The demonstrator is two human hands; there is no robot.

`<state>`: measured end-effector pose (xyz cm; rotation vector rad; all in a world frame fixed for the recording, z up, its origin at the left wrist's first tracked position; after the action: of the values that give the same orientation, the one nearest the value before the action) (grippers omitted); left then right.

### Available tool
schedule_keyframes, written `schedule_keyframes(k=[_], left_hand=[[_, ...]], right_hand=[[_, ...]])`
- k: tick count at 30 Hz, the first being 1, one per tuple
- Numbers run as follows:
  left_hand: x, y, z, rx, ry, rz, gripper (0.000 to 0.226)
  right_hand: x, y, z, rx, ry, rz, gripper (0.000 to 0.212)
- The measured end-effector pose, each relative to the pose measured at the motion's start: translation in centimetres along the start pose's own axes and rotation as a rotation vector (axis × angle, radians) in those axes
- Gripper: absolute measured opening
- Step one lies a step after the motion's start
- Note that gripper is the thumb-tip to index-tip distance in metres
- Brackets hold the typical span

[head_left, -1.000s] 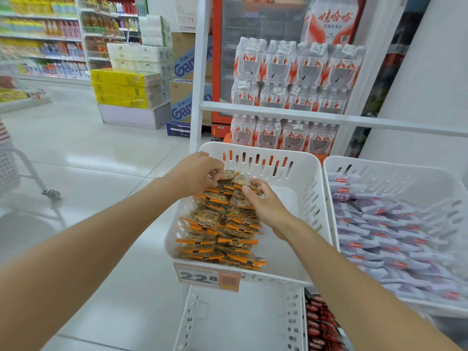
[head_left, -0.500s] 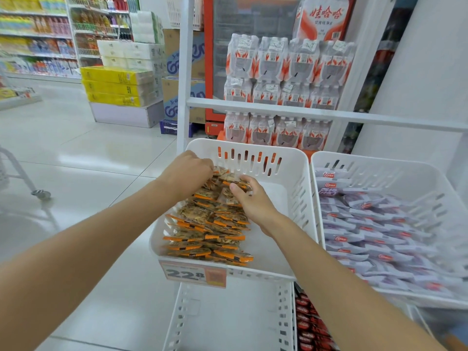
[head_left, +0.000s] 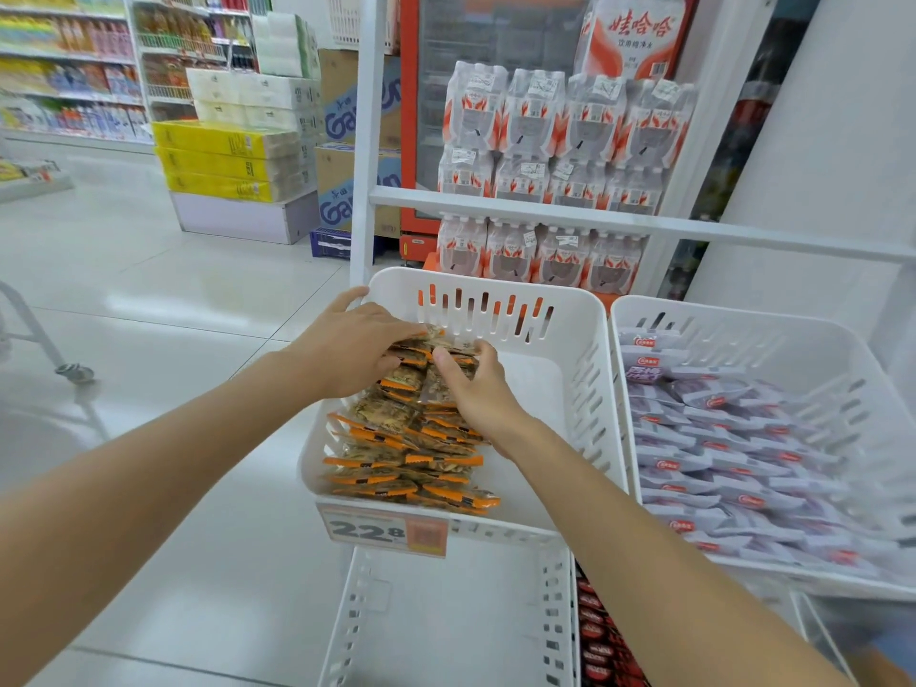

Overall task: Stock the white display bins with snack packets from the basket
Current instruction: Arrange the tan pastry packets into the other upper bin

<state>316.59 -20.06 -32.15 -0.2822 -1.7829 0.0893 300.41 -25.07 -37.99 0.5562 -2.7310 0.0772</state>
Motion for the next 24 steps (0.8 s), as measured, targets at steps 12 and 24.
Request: schedule_keyframes(k=[12, 24], left_hand=[[3.2, 4.9, 3.6, 0.280, 0.595, 0.286, 0.023], [-0.5, 27.3, 19.4, 0.454, 1.116, -0.051, 0.004]], right_hand=[[3.4, 7.1, -2.2, 0.195, 0.160, 0.245, 0.052], [3.6, 32.1, 7.0, 0.095, 0.358, 0.186, 0.013]])
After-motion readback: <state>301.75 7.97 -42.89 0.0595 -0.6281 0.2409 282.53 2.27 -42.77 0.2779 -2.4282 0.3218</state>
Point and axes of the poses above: each hand's wrist, its own y-axis away from the middle knuckle, its own x-axis out of the back of the hand, z = x × y, the point moved 3 cm from there along -y, towards the middle knuckle, and after that the axes turned 2 degrees about z, right-handed, at the moved point
